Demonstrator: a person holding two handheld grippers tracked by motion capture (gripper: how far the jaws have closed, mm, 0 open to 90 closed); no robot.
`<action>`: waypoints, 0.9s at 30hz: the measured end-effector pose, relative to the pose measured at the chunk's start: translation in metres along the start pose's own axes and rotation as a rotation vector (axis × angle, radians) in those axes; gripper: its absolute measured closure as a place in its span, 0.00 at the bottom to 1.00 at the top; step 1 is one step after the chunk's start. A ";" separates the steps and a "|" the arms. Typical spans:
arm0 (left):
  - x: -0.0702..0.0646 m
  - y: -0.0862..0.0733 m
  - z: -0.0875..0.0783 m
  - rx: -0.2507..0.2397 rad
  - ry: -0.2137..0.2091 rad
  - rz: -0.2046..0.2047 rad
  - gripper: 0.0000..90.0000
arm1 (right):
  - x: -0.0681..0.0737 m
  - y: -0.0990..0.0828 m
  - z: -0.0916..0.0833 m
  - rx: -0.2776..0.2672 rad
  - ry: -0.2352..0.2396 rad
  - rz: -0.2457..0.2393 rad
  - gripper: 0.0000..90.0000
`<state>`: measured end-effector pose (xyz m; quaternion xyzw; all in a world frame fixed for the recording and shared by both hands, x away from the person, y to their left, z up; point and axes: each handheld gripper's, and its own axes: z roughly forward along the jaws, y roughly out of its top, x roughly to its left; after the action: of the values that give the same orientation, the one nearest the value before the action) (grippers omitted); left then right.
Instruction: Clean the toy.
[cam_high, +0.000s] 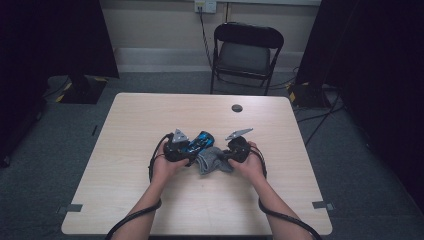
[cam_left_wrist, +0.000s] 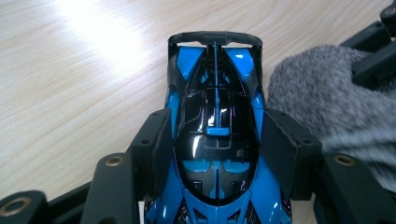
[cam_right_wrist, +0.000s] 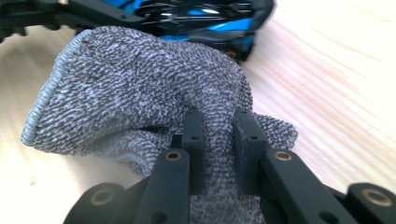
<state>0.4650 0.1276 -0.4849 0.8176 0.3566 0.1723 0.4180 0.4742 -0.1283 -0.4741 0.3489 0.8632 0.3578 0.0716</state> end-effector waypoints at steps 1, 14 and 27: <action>0.000 0.000 0.000 0.000 -0.001 -0.001 0.49 | -0.002 0.000 -0.001 -0.001 -0.007 0.004 0.86; 0.000 0.000 0.000 0.000 0.002 0.003 0.49 | -0.023 -0.001 -0.006 -0.026 -0.071 0.089 0.86; -0.001 0.000 0.001 0.000 0.001 -0.002 0.49 | -0.037 0.002 -0.015 -0.046 -0.140 0.143 0.86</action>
<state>0.4651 0.1266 -0.4848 0.8170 0.3576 0.1723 0.4182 0.4978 -0.1602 -0.4668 0.4318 0.8206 0.3566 0.1141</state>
